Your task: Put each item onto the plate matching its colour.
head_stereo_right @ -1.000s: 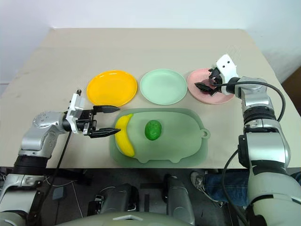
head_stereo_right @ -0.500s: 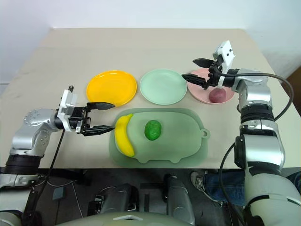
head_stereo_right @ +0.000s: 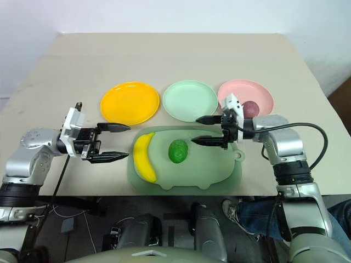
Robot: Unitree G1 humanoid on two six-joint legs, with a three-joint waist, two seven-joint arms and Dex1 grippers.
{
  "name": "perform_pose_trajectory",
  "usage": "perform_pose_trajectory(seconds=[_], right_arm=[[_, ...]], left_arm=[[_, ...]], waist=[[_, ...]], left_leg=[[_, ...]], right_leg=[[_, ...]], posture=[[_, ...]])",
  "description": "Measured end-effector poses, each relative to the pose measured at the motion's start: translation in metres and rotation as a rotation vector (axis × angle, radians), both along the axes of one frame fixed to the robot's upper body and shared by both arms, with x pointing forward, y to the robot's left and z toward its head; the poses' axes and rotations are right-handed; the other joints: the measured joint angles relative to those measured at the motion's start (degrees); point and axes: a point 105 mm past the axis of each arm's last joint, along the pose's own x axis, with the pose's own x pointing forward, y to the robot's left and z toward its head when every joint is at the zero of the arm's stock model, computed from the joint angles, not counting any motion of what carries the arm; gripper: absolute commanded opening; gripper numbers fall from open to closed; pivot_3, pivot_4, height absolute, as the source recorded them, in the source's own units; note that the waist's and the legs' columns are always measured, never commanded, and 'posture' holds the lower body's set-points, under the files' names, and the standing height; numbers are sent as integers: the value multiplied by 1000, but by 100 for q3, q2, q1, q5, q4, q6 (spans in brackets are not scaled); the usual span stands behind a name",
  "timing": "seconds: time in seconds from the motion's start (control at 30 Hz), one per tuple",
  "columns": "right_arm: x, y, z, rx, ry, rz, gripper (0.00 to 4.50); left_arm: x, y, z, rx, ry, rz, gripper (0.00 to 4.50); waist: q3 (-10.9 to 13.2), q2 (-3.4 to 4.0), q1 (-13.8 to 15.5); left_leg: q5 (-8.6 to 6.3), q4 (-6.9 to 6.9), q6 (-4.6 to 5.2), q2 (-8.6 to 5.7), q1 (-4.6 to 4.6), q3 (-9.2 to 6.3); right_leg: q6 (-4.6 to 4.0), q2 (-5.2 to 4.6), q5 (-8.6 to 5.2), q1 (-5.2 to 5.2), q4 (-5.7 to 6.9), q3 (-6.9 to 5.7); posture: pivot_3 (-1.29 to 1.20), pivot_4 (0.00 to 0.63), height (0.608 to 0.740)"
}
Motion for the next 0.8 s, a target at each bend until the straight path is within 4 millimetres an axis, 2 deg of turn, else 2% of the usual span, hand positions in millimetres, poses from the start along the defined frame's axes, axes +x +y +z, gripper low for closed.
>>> perform_pose_trajectory(seconds=[0.13, 0.5, 0.67, 0.8], right_arm=[[-4, 4, 3, 11, 4, 22, 4471], [-19, 24, -9, 24, 47, 95, 4471], [-18, 42, -18, 30, 27, 92, 4471], [-25, 53, -42, -29, 24, 114, 4471]], left_arm=[[-1, 4, 1, 18, 0, 2, 4500], [-1, 4, 1, 21, 2, 2, 4500], [-1, 4, 1, 20, 2, 9, 4500], [-1, 5, -1, 20, 8, 12, 4500]], waist=[[0, -1, 19], [-1, -2, 7], [-1, -2, 9], [-1, -2, 12]], left_leg=[[-2, 0, 3, -1, -1, -1], [-2, 0, 3, -2, 1, 0], [0, 0, 0, -2, 0, 1], [-1, 0, 1, -3, -1, 3]], right_leg=[[0, 0, 0, 2, -1, 0], [0, 1, 0, 2, 0, 0], [0, 1, 0, 2, 0, 0], [0, 0, 0, 2, 0, -1]], posture=[[0, 150, 740], [0, 150, 740], [0, 150, 740], [0, 150, 740]])
